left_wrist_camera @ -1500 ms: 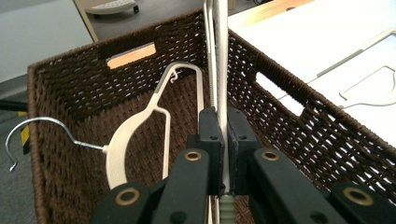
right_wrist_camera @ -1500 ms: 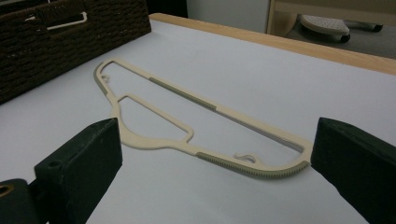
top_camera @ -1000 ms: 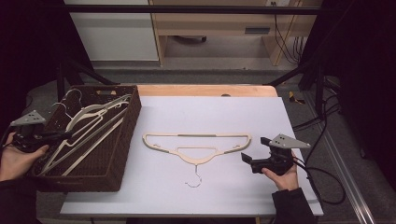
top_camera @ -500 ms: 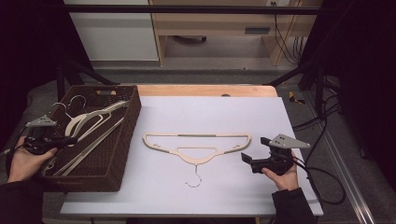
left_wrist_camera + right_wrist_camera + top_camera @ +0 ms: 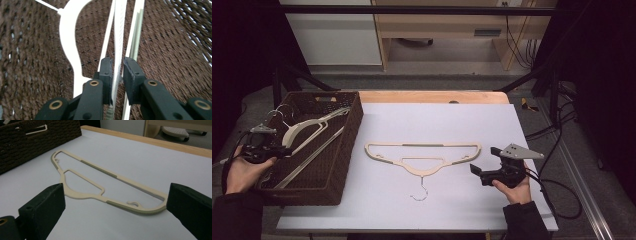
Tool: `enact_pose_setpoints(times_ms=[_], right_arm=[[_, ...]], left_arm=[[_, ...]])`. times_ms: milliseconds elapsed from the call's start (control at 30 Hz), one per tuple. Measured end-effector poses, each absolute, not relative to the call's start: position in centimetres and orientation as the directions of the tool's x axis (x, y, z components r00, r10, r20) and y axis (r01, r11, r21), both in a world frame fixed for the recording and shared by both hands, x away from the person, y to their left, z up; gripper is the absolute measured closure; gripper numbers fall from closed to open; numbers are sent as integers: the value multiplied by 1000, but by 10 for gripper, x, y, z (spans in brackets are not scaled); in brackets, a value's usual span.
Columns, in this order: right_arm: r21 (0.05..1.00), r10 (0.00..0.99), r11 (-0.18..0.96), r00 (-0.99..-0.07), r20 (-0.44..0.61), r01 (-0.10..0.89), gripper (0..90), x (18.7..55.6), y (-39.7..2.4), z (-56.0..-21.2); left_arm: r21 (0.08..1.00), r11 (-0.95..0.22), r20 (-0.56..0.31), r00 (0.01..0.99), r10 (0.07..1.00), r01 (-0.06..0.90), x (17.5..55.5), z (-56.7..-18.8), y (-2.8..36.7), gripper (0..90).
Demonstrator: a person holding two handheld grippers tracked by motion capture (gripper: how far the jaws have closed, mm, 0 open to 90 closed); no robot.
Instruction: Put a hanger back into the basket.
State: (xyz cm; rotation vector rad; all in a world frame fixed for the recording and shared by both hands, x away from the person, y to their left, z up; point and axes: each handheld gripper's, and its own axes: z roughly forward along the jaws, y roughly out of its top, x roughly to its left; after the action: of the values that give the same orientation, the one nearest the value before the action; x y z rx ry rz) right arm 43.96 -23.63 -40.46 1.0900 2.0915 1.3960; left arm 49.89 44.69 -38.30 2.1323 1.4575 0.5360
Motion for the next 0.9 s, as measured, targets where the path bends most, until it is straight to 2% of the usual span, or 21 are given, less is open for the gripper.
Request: enact_pose_setpoints(times_ms=[100,133,167,400,500,900], right_arm=[[901,782,197,-616,92,385,24,440,-236,-405],[902,782,197,-617,92,385,24,440,-236,-405],[902,783,198,-616,91,385,24,440,-236,-405],[902,782,198,-617,92,385,24,440,-236,-405],[902,780,199,-618,91,384,24,440,-236,-405],[904,780,197,-620,91,380,24,440,-236,-404]], left_arm=[[583,-270,33,310,950,766,502,-386,449,761],[568,-271,59,290,955,777,504,-389,448,766],[562,-272,77,279,957,781,505,-391,449,733],[565,-232,50,247,968,792,506,-393,451,721],[553,-220,57,228,972,804,507,-396,452,648],[552,-175,26,192,981,815,506,-397,457,558]])
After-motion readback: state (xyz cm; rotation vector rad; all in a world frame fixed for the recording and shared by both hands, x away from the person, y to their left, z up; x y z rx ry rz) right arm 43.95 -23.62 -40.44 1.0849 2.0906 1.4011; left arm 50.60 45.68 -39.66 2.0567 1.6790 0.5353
